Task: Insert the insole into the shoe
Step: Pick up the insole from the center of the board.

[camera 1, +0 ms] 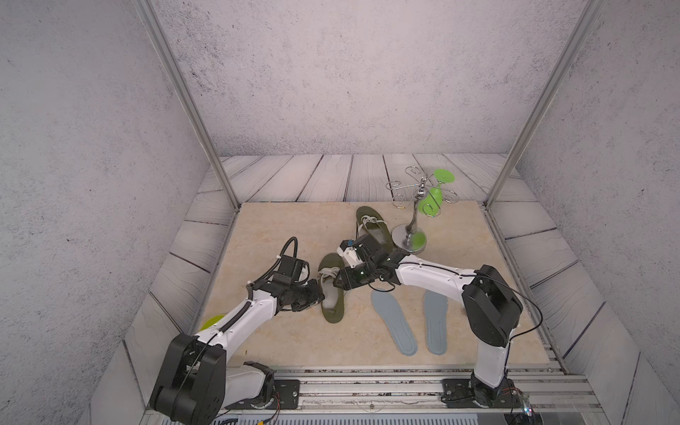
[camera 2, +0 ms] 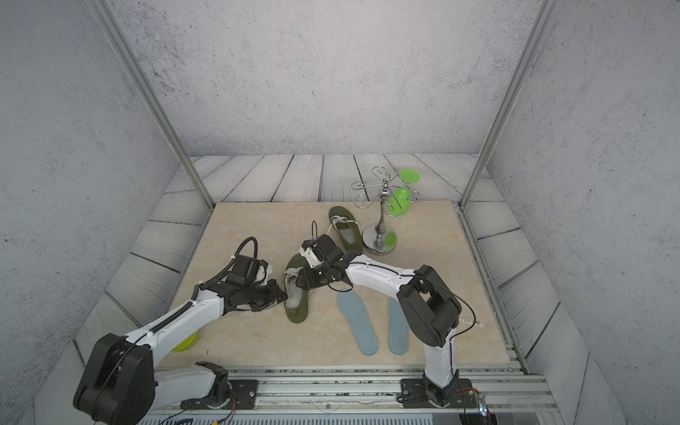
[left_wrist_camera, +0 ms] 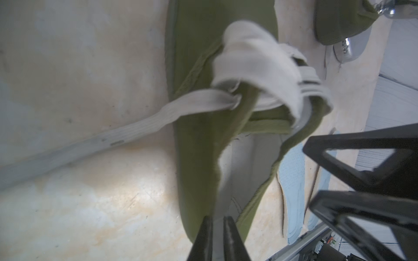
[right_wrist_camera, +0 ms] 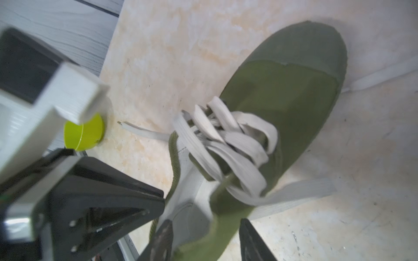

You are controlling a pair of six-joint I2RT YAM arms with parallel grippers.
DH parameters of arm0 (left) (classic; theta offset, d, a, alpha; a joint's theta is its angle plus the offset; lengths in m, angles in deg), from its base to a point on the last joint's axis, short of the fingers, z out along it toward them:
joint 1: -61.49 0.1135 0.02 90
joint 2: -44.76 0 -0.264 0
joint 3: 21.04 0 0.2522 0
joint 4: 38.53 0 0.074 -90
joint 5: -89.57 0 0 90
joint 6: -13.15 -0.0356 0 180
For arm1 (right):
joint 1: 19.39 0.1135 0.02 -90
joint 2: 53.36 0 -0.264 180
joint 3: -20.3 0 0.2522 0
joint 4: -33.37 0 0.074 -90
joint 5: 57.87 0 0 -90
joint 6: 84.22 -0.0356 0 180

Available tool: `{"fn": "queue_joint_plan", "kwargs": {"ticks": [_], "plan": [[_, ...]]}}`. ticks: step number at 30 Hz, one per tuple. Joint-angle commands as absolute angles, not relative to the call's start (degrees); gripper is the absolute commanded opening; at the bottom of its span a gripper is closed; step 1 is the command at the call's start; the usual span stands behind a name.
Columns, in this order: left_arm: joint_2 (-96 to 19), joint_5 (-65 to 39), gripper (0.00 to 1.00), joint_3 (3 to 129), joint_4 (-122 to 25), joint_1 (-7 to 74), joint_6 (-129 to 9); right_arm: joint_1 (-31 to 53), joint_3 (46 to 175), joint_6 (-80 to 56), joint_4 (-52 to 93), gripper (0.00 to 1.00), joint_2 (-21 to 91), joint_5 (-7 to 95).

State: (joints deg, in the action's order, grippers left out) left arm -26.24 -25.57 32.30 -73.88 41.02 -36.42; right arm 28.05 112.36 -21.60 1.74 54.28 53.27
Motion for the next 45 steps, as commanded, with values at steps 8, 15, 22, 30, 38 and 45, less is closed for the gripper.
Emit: {"fn": "queue_joint_plan", "kwargs": {"ticks": [8, 15, 22, 30, 38, 45], "plan": [[-19.43, -22.49, 0.33, 34.35, -81.14, 41.36, -37.12, 27.9, 109.41, -17.02, -11.24, 0.6, 40.78, 40.01], [-14.95, -20.13, 0.37, 36.24, -86.03, 41.26, -37.95, 27.46, 101.63, -18.82, -19.78, 0.61, 30.97, 27.5], [-14.47, -19.62, 0.38, 39.78, -88.15, 40.22, -38.44, 22.6, 90.8, -26.52, -23.93, 0.63, 19.41, 23.09], [-19.5, -16.32, 0.4, 43.84, -85.52, 32.13, -37.59, 9.32, 79.73, -29.72, -25.47, 0.65, 9.35, 28.39], [-23.64, -17.39, 0.4, 45.75, -80.96, 29.17, -34.84, -3.41, 71.08, -31.87, -24.5, 0.63, 6.94, 35.57], [-25.0, -16.96, 0.4, 46.33, -80.88, 27.85, -34.56, -9.59, 65.8, -32.51, -18.97, 0.52, 8.5, 41.78]]}}
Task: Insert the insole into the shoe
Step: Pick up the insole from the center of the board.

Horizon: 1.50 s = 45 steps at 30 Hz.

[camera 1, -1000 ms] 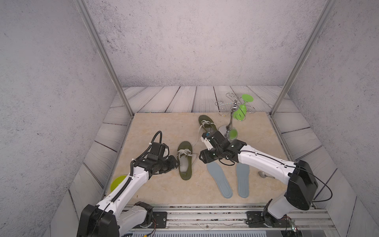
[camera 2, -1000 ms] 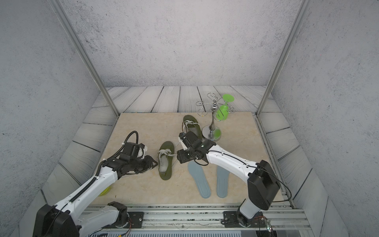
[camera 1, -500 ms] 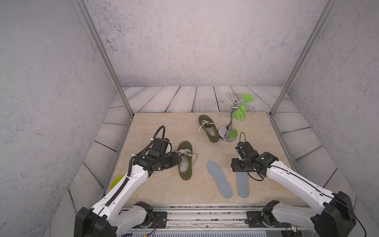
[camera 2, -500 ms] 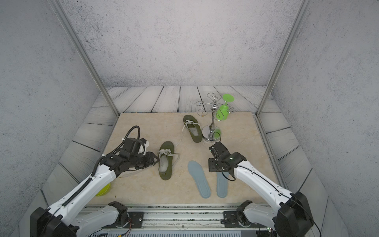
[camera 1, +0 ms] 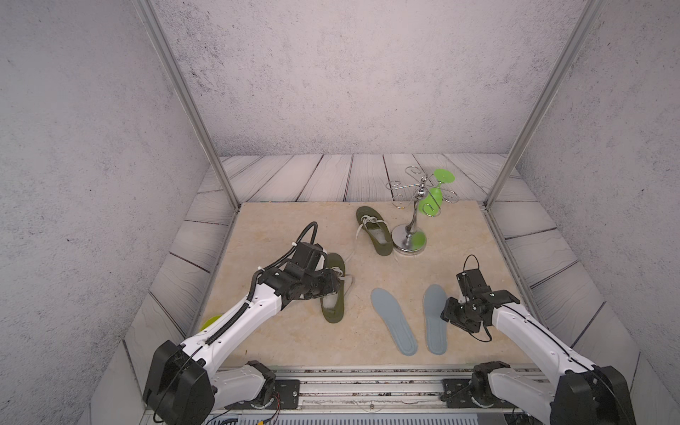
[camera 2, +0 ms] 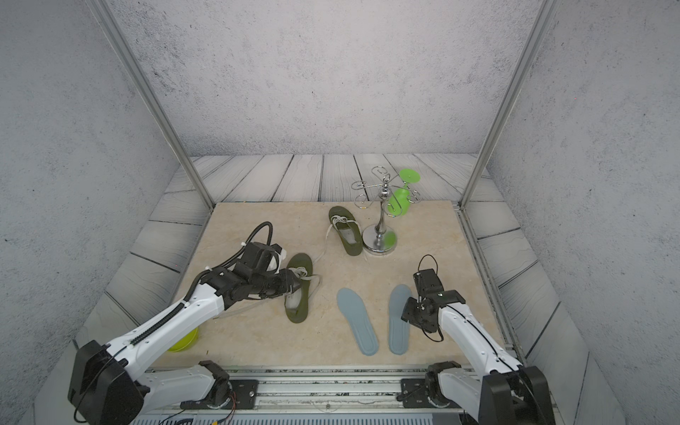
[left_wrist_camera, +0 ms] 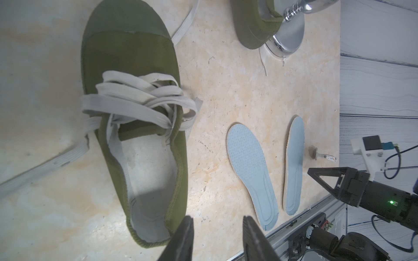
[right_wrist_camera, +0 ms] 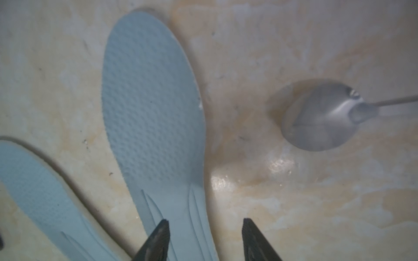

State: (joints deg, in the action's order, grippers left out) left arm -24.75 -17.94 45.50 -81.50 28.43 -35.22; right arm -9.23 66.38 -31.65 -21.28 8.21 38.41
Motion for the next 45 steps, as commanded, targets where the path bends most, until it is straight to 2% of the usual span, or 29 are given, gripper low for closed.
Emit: {"fn": "queue_joint_plan", "kwargs": {"ticks": [1, 8, 18, 22, 30, 39, 45], "plan": [[-25.11, -16.87, 0.39, 46.14, -80.59, 27.75, -34.31, -9.7, 65.54, -32.62, -18.58, 0.51, 8.76, 41.96], [-26.66, -16.77, 0.39, 46.2, -79.19, 26.54, -33.26, -9.66, 63.22, -32.5, -15.25, 0.46, 11.11, 41.87], [-28.41, -17.07, 0.39, 47.26, -78.18, 25.54, -32.51, -9.64, 60.43, -32.63, -10.26, 0.32, 11.68, 45.28], [-28.79, -17.43, 0.39, 47.47, -77.61, 25.41, -32.16, -9.6, 60.21, -31.89, -8.88, 0.24, 12.01, 47.3], [-29.67, -17.73, 0.39, 48.2, -77.32, 24.72, -31.61, -9.59, 63.07, -29.87, -11.51, 0.0, 11.28, 48.3], [-31.17, -20.15, 0.39, 48.34, -73.55, 22.49, -28.84, -9.49, 69.6, -30.37, -15.81, 0.0, 6.9, 51.73], [-33.78, -22.31, 0.39, 50.49, -70.51, 22.29, -28.27, -6.75, 75.94, -33.95, -14.32, 0.0, 8.78, 56.02]]}}
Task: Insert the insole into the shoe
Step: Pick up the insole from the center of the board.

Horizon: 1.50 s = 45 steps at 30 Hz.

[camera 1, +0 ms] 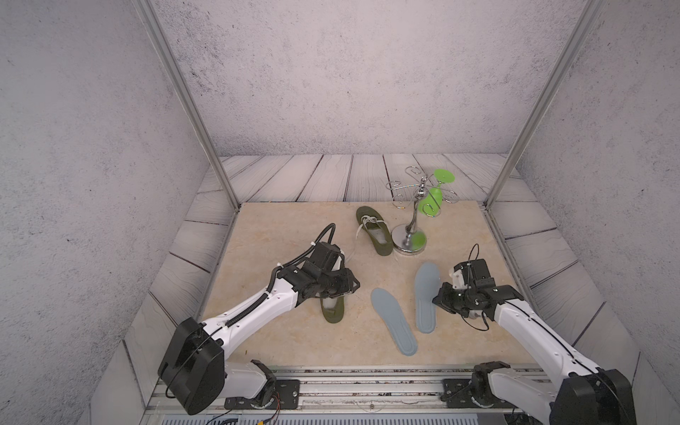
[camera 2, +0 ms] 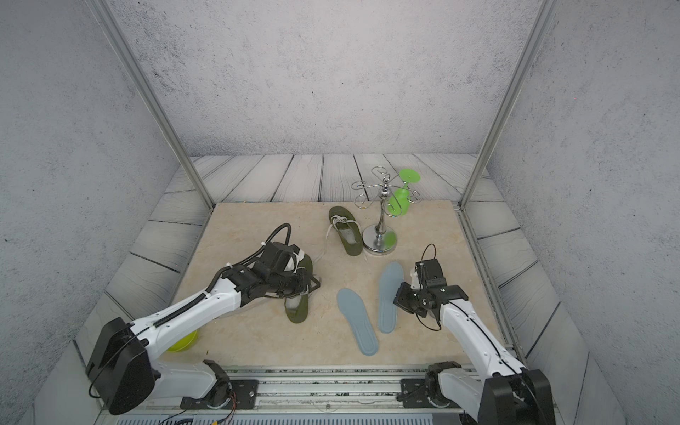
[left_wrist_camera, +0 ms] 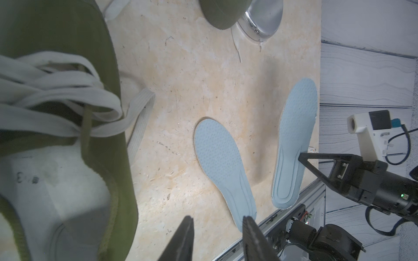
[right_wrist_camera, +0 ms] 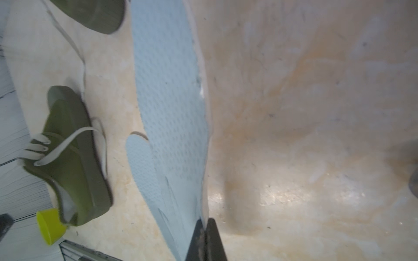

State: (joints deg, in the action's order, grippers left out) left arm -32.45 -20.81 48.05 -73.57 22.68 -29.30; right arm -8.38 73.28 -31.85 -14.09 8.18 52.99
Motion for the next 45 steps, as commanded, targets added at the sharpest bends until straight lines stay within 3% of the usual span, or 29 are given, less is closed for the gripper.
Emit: {"fn": "queue_joint_plan", "kwargs": {"ticks": [1, 7, 15, 26, 34, 45], "plan": [[-34.5, -23.1, 0.39, 51.07, -69.71, 22.29, -28.27, -5.59, 77.12, -34.66, -13.82, 0.0, 9.55, 56.03], [-36.7, -24.84, 0.4, 54.86, -70.85, 22.04, -31.06, 4.16, 82.75, -40.03, -8.62, 0.0, 16.41, 52.4], [-34.05, -20.38, 0.45, 53.27, -75.43, 21.04, -38.44, 10.85, 88.33, -46.57, -0.3, 0.0, 24.96, 52.13], [-36.49, -20.25, 0.45, 52.12, -71.06, 21.13, -37.21, 12.55, 89.81, -47.06, 1.85, 0.0, 27.82, 56.57], [-36.03, -18.79, 0.45, 52.24, -70.6, 22.2, -38.69, 12.65, 99.58, -30.79, -14.11, 0.0, 32.92, 61.28], [-32.73, -11.76, 0.43, 46.37, -65.32, 24.34, -37.13, 12.66, 101.87, -30.37, -11.82, 0.0, 35.96, 69.98]]}}
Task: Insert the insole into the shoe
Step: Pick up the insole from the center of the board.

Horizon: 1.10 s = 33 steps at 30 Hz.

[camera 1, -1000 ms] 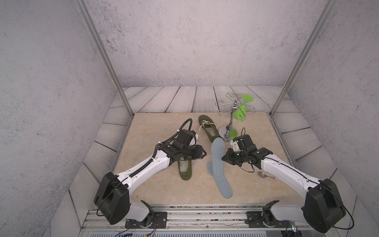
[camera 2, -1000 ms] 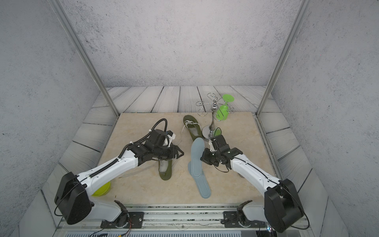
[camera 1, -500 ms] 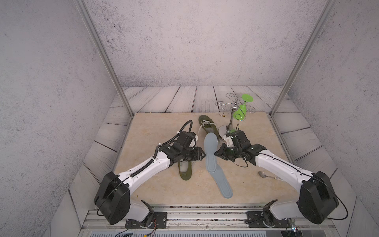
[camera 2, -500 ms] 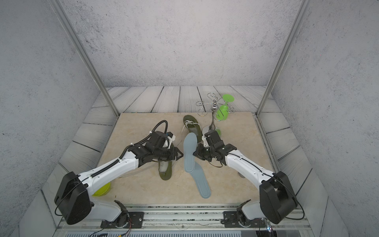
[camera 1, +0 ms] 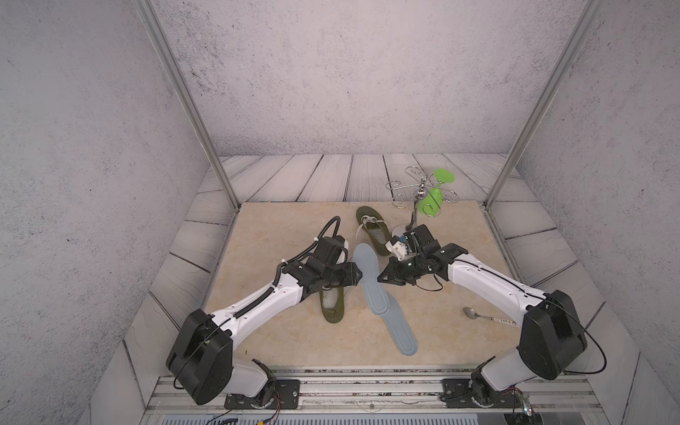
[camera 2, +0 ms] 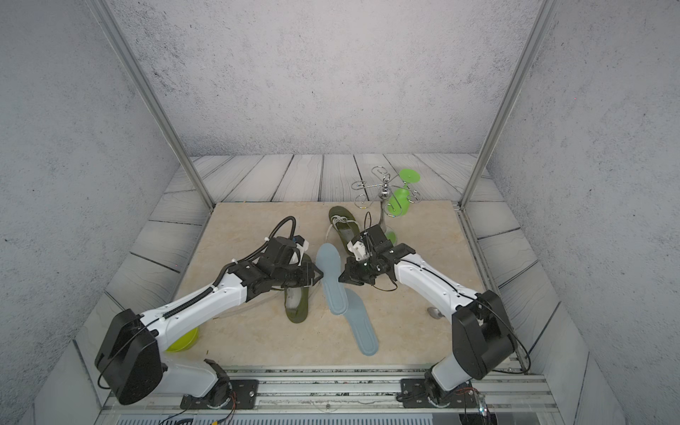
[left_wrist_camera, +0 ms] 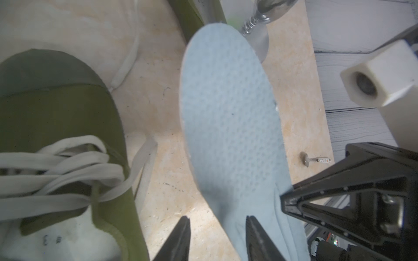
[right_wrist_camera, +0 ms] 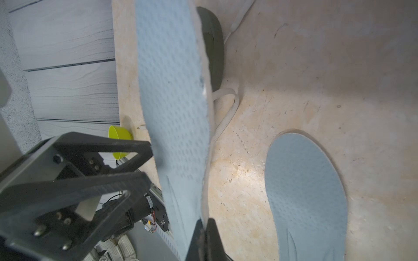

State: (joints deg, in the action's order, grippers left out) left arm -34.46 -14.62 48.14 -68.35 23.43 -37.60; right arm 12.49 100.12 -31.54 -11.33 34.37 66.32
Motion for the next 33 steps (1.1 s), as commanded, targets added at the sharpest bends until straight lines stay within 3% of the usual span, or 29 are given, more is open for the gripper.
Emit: {"fn": "queue_joint_plan", "kwargs": {"ticks": [1, 12, 14, 17, 18, 21, 27, 28, 33], "plan": [[-32.51, -12.1, 0.42, 45.62, -63.94, 24.8, -36.57, 12.72, 101.84, -30.36, -11.56, 0.0, 36.12, 70.69], [-35.97, -27.1, 0.37, 43.01, -49.89, 26.95, -29.63, 12.89, 101.65, -30.82, -8.7, 0.0, 37.88, 72.11], [-37.02, -28.23, 0.29, 43.02, -48.14, 26.93, -28.47, 13.04, 102.17, -30.64, -8.84, 0.0, 38.21, 71.47], [-37.41, -28.3, 0.04, 42.99, -47.14, 26.95, -27.37, 13.14, 103.11, -29.64, -10.55, 0.0, 38.28, 68.9], [-37.2, -27.61, 0.0, 43.33, -47.91, 26.95, -27.16, 13.14, 103.4, -29.03, -11.37, 0.04, 38.08, 67.67], [-35.66, -23.34, 0.0, 44.13, -51.9, 26.95, -26.4, 13.22, 104.64, -26.42, -14.43, 0.42, 36.76, 64.64], [-33.36, -20.2, 0.0, 43.27, -51.72, 27.04, -19.58, 14.2, 105.93, -19.61, -19.96, 0.96, 31.88, 54.45], [-33.37, -20.14, 0.0, 43.22, -51.95, 27.12, -17.89, 14.63, 105.95, -18.78, -20.39, 1.0, 31.31, 52.74], [-32.69, -18.52, 0.0, 41.27, -51.41, 27.69, -6.89, 19.56, 105.84, -13.67, -20.87, 0.99, 28.3, 40.24]]}}
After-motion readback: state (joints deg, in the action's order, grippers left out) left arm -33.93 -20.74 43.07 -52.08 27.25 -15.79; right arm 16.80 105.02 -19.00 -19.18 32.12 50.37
